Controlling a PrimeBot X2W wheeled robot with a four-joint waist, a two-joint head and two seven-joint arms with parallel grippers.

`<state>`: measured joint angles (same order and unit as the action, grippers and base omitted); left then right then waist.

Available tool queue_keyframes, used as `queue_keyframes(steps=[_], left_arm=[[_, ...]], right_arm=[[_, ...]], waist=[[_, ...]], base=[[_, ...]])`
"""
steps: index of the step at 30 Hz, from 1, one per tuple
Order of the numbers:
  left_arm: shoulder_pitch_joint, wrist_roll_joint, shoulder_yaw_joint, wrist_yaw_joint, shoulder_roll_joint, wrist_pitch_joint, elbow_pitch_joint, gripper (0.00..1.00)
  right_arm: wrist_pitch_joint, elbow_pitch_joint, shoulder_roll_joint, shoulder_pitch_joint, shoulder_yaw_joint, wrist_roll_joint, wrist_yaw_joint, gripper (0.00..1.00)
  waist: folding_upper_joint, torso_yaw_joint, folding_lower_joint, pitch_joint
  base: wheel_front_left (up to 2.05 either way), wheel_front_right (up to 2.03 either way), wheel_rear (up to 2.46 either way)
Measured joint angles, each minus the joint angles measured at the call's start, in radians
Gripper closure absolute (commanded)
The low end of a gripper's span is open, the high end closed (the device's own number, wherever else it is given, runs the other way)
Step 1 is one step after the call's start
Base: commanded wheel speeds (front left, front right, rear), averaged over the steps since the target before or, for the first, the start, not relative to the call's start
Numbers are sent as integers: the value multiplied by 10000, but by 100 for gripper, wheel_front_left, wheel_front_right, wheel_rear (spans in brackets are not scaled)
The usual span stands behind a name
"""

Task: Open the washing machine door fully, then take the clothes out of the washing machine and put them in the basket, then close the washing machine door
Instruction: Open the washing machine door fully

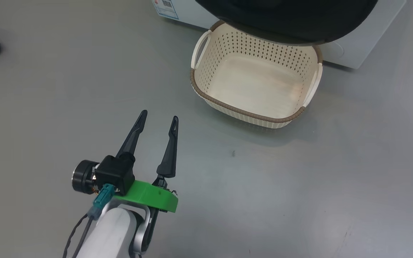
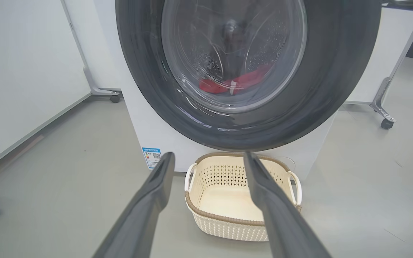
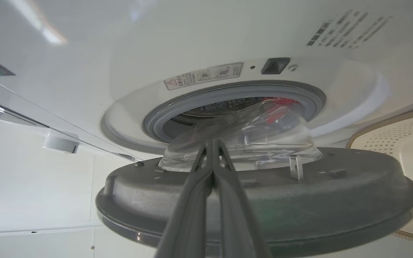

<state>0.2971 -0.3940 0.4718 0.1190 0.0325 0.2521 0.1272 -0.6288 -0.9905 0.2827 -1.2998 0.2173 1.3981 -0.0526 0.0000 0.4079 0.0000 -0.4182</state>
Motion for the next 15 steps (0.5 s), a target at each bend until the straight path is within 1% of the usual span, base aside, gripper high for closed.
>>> queue_keyframes(steps=[3, 4, 8, 10, 15], left_arm=[[-118, 0, -119, 0, 2, 0, 58, 0], [-176, 0, -123, 0, 2, 0, 117, 0], [-365, 81, -163, 0, 2, 0, 284, 0], [-418, 138, -245, 0, 4, 0, 324, 0], [-759, 205, -702, 0, 8, 0, 520, 0]], right_arm=[[230, 88, -59, 575, -297, -370, -614, 100], [326, 104, -92, 767, -336, -462, -677, 100], [623, 203, -328, 1406, -376, -522, -694, 100], [648, 305, -420, 1724, -550, -648, -696, 100], [988, 642, -790, 2577, -832, -897, -694, 100]], waist=[[0, -128, 0, 213], [0, -177, 0, 294], [0, -402, 0, 645], [0, -530, 0, 842], [0, -907, 0, 1348]], base=[[0, 0, 0], [0, 0, 0], [0, 0, 0], [0, 0, 0], [0, 0, 0]])
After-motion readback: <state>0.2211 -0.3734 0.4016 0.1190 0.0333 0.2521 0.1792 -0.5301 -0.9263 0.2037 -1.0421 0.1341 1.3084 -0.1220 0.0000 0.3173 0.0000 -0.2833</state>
